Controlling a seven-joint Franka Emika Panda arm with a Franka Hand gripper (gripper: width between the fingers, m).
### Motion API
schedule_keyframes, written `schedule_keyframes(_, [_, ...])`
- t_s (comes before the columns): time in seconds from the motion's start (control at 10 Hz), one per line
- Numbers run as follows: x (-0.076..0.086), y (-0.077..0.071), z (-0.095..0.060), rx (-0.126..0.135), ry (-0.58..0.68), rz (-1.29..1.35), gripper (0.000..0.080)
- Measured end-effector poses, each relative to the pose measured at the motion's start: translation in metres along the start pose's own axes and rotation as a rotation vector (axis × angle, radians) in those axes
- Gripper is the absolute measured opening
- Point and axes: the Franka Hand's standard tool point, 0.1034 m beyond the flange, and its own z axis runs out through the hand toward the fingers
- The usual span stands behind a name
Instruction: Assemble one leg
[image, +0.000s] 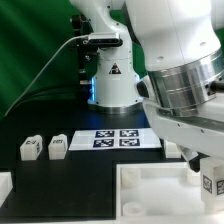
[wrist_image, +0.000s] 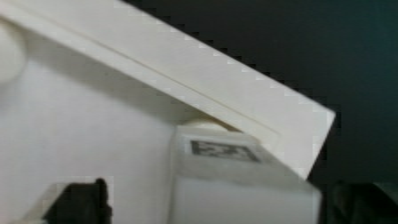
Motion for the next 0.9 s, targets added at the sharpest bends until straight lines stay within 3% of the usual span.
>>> schedule_keyframes(0.3, [-0.0104,-0.0016,-0.0023,-0.041,0.016,-0.504,0.0648])
schedule_keyframes(0.6, [-0.0074,0.0000,-0.0014,-0.047,0.010,-0.836,0.0648])
schedule_keyframes(0.8, [-0.0087,-0.0037,-0.0023,-0.101,0.039,-1.161,0.0648])
schedule_keyframes(0.9, [-0.0061,-0.0036,-0.0007,-0.106,0.033,-1.275,0.0648])
